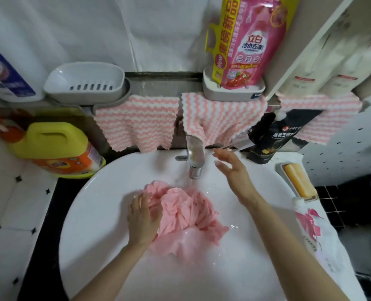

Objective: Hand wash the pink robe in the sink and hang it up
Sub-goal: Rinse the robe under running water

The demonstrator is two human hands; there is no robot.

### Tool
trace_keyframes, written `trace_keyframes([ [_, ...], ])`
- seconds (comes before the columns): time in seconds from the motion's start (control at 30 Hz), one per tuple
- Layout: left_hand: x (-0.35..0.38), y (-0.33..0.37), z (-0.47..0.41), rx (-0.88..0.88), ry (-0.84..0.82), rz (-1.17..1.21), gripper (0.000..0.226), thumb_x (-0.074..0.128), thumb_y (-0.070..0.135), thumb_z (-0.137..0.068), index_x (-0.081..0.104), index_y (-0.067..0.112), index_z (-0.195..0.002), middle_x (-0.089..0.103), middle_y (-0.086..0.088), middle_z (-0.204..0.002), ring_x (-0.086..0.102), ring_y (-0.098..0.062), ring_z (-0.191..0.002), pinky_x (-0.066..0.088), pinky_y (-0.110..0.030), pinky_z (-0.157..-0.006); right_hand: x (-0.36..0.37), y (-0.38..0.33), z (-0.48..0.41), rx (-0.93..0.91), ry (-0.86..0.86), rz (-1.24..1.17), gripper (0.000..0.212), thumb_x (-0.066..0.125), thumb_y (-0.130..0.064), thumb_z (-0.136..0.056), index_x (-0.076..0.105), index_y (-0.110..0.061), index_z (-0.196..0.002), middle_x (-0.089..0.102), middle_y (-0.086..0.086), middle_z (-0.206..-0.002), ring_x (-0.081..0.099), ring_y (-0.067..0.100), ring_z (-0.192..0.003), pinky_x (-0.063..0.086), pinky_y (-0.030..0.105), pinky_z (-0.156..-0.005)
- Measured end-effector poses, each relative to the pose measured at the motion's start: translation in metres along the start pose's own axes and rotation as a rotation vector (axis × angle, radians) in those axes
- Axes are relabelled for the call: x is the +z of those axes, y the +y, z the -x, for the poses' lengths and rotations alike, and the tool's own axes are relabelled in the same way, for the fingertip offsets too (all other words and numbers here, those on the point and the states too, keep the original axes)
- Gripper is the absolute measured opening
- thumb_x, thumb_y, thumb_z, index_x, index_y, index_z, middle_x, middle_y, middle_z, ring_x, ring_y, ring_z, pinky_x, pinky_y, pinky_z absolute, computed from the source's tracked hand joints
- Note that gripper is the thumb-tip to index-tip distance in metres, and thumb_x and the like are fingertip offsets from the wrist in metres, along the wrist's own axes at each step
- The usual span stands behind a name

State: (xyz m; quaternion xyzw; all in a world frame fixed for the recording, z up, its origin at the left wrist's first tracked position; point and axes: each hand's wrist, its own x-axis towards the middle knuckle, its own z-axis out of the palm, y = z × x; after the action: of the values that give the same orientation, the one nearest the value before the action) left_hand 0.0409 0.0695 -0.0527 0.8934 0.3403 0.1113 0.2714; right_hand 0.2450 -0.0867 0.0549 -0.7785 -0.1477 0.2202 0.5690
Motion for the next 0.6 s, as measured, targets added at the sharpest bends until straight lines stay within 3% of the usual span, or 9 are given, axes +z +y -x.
trace_keyframes([
  [0.1,0.007,0.004,-0.006,0.111,-0.092,-0.053,0.076,0.035,0.078,-0.073,0.032,0.032,-0.134,0.037,-0.01,-0.146,0.028,-0.033,-0.138,0.028,-0.052,-0.108,0.017,0.025,0.024,0.025,0.174,-0.111,0.034,0.057,0.0,-0.09,0.057,-0.024,-0.114,0.063,-0.005,-0.11,0.06,0.012,-0.099,0.052,0.026,-0.082],
  [0.17,0.006,0.008,-0.018,-0.044,-0.242,-0.025,0.111,0.025,0.099,-0.05,0.022,0.038,-0.143,0.017,-0.004,-0.154,0.008,-0.025,-0.144,0.017,-0.046,-0.113,0.032,0.058,0.03,0.208,0.29,0.034,0.024,0.056,-0.007,-0.089,0.062,-0.024,-0.104,0.066,0.002,-0.104,0.062,0.024,-0.101,0.049,0.038,-0.086],
  [0.23,0.009,0.013,-0.032,-0.215,-0.388,-0.016,0.121,0.042,0.095,-0.048,0.016,0.031,-0.147,0.012,-0.006,-0.151,0.01,-0.026,-0.141,0.024,-0.041,-0.11,0.047,0.087,0.03,0.439,0.171,0.341,0.032,0.06,-0.03,-0.087,0.059,-0.026,-0.119,0.061,0.007,-0.117,0.057,0.03,-0.112,0.043,0.039,-0.098],
  [0.3,0.019,0.019,-0.04,-0.201,-0.465,0.034,0.093,0.068,0.057,-0.073,0.025,0.018,-0.145,0.029,-0.011,-0.142,0.028,-0.028,-0.133,0.033,-0.035,-0.103,0.06,0.106,0.023,0.537,0.017,0.294,0.053,0.061,-0.048,-0.085,0.048,-0.03,-0.133,0.053,0.005,-0.129,0.052,0.028,-0.12,0.038,0.041,-0.106],
  [0.33,0.026,0.022,-0.043,-0.181,-0.476,0.099,0.072,0.069,0.039,-0.08,0.036,0.014,-0.139,0.043,-0.013,-0.132,0.041,-0.028,-0.124,0.038,-0.032,-0.096,0.067,0.11,0.02,0.542,-0.049,0.19,0.054,0.061,-0.05,-0.086,0.047,-0.029,-0.133,0.054,0.002,-0.13,0.053,0.024,-0.119,0.039,0.042,-0.106],
  [0.4,0.028,0.031,-0.047,-0.246,-0.533,0.235,0.031,0.058,0.029,-0.087,0.055,0.013,-0.113,0.059,-0.012,-0.103,0.057,-0.021,-0.095,0.042,-0.03,-0.078,0.075,0.11,0.016,0.568,-0.163,0.006,0.044,0.06,-0.046,-0.088,0.055,-0.023,-0.124,0.061,0.001,-0.125,0.059,0.02,-0.111,0.046,0.042,-0.101],
  [0.43,0.025,0.034,-0.047,-0.308,-0.561,0.298,0.019,0.053,0.031,-0.089,0.055,0.016,-0.101,0.058,-0.01,-0.092,0.053,-0.017,-0.083,0.041,-0.03,-0.069,0.074,0.106,0.016,0.596,-0.196,-0.078,0.038,0.06,-0.041,-0.089,0.061,-0.017,-0.118,0.066,0.005,-0.119,0.063,0.021,-0.105,0.05,0.04,-0.096],
  [0.5,0.015,0.04,-0.047,-0.433,-0.543,0.457,0.015,0.049,0.029,-0.095,0.055,0.016,-0.09,0.053,-0.003,-0.082,0.047,-0.013,-0.075,0.035,-0.027,-0.063,0.062,0.098,0.019,0.645,-0.227,-0.275,0.03,0.061,-0.032,-0.091,0.068,-0.01,-0.109,0.072,0.011,-0.106,0.068,0.025,-0.098,0.053,0.038,-0.09],
  [0.6,-0.012,0.048,-0.045,-0.577,-0.544,0.761,0.023,0.048,0.029,-0.096,0.069,0.02,-0.091,0.068,0.008,-0.092,0.061,-0.008,-0.087,0.042,-0.025,-0.081,0.036,0.083,0.032,0.569,-0.255,-0.493,0.034,0.066,-0.025,-0.087,0.068,0.001,-0.108,0.07,0.018,-0.106,0.067,0.029,-0.099,0.052,0.038,-0.091],
])
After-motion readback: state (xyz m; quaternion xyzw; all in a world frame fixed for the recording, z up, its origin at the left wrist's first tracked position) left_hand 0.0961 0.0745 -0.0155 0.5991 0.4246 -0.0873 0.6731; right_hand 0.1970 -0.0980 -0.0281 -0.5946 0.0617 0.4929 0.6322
